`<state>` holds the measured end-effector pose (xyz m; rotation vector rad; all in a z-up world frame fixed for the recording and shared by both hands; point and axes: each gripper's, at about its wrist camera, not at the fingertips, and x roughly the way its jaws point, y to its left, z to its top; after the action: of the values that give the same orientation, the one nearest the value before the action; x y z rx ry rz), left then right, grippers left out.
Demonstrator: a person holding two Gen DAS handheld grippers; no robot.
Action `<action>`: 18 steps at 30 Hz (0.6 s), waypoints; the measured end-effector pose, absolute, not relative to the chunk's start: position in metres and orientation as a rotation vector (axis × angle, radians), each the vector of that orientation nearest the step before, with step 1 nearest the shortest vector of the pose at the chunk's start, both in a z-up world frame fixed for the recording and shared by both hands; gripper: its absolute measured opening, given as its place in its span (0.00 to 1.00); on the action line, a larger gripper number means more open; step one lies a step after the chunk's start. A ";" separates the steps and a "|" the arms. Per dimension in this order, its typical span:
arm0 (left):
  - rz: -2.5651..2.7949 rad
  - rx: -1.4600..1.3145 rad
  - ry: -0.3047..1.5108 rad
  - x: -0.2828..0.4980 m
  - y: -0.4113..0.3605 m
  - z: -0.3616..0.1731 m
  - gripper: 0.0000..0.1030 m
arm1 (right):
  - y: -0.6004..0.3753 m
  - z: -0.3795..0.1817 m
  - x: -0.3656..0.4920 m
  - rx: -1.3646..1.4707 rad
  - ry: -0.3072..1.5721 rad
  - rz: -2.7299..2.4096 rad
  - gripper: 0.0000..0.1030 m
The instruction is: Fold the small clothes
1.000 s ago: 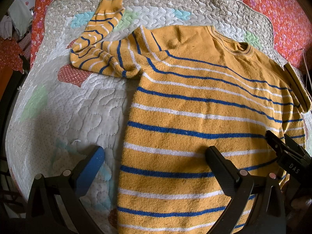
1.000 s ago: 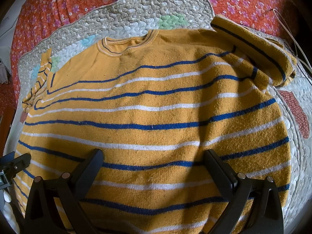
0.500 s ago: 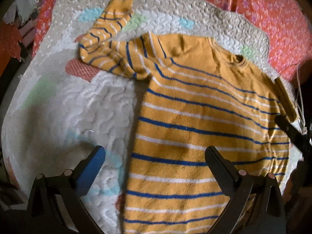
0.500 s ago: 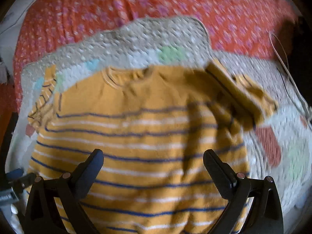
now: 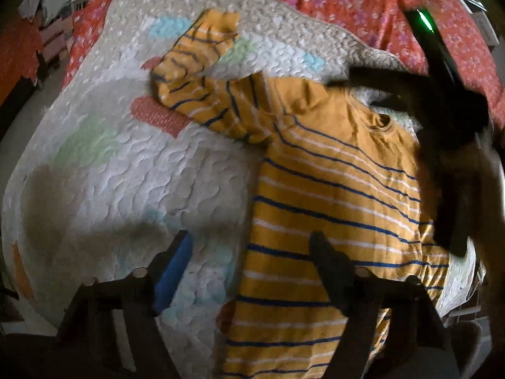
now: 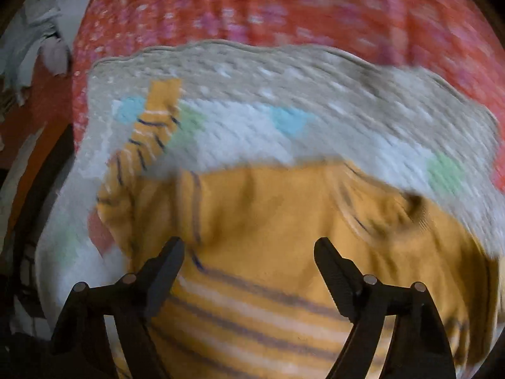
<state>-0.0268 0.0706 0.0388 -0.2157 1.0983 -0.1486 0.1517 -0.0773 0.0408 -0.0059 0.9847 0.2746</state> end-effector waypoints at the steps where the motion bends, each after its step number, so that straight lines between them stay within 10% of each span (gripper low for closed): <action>1: -0.144 -0.225 1.111 -0.025 0.073 0.036 0.67 | -0.065 0.041 0.165 -0.018 0.978 0.288 0.85; 11: -0.139 -0.227 1.184 -0.019 0.072 0.019 0.66 | 0.038 0.010 0.296 -0.121 0.959 0.240 0.78; 12: -0.140 -0.220 1.182 -0.019 0.071 0.018 0.66 | 0.045 0.004 0.305 -0.138 0.966 0.227 0.73; 15: -0.141 -0.209 1.178 -0.017 0.070 0.019 0.66 | 0.060 -0.001 0.313 -0.149 0.996 0.279 0.13; 18: -0.148 -0.199 1.180 -0.016 0.066 0.019 0.66 | 0.075 0.027 0.289 -0.134 0.978 0.388 0.04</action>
<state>-0.0161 0.0655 0.0191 -0.1992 1.1802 -0.1483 0.2895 0.0750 0.0269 -0.1337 0.9781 0.3875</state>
